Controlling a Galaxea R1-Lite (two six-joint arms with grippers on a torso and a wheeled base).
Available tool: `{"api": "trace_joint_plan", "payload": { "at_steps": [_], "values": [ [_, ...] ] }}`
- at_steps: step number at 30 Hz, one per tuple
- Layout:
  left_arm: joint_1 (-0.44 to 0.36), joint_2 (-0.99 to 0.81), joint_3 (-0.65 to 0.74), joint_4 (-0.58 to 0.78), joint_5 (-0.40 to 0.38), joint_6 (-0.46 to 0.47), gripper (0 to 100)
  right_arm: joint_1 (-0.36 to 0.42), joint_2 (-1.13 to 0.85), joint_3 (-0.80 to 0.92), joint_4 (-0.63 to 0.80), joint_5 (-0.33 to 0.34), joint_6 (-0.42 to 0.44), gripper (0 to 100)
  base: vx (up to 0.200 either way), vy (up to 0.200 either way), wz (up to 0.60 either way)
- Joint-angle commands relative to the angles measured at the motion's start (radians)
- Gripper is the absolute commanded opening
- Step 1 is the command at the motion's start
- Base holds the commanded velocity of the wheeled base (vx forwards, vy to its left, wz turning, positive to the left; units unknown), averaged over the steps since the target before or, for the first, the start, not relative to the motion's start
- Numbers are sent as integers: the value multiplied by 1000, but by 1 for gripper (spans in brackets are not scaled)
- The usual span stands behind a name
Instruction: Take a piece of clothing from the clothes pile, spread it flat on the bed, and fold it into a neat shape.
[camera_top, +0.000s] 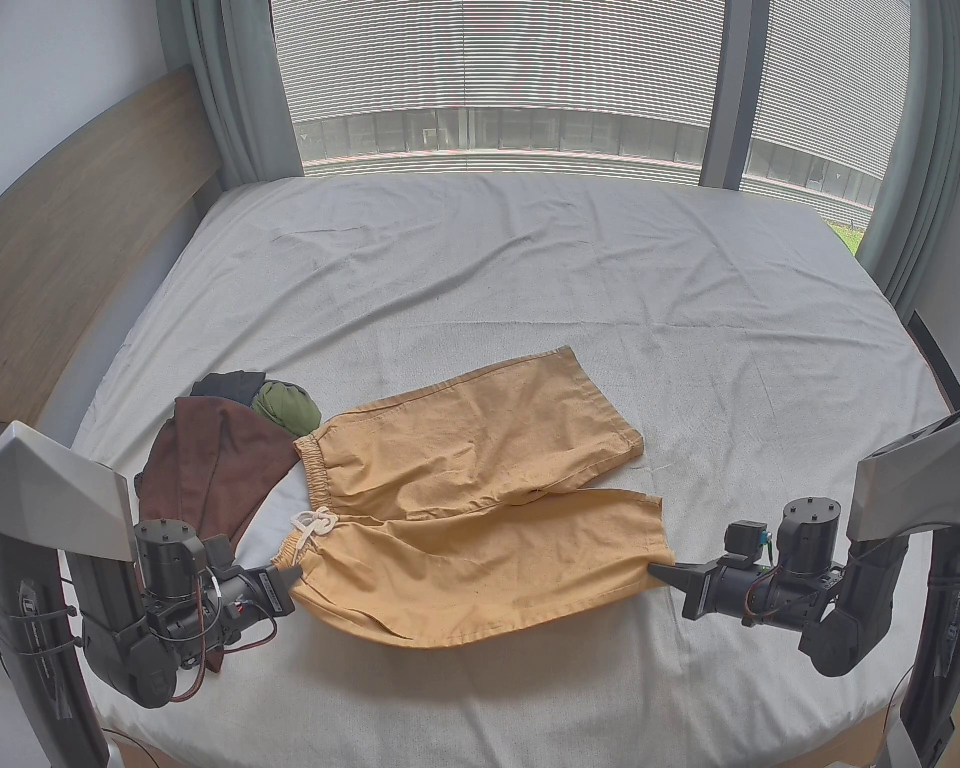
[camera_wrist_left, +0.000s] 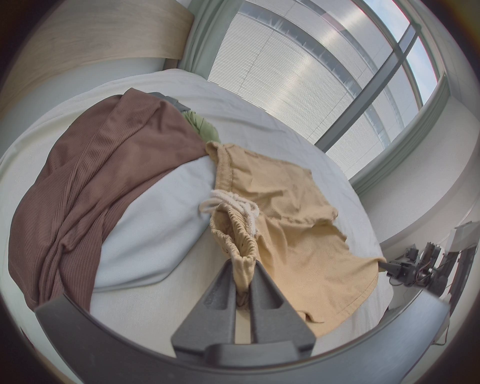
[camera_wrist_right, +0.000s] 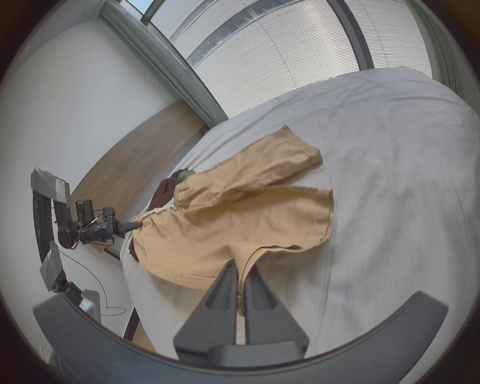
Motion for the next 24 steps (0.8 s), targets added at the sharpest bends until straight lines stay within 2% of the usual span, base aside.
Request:
{"api": "trace_joint_plan", "payload": {
  "at_steps": [1,5,15,19,24],
  "values": [
    [-3,-59,-26,-2,-2,-26,0,-2,-36,-42,0,0,14,0,0,0,0],
    [-12,-62,-49,-2,0,-60,0,-11,-44,-80,1,-2,26,0,0,0,0],
    [-27,-62,-156,0,-2,-72,0,-41,-58,-169,4,-2,68,0,0,0,0],
    [-44,-59,-175,0,0,-110,0,-49,-62,-207,9,-2,78,0,0,0,0],
    [-46,-61,-187,-2,4,-116,0,-61,-96,-250,81,-2,78,0,0,0,0]
  ]
}}
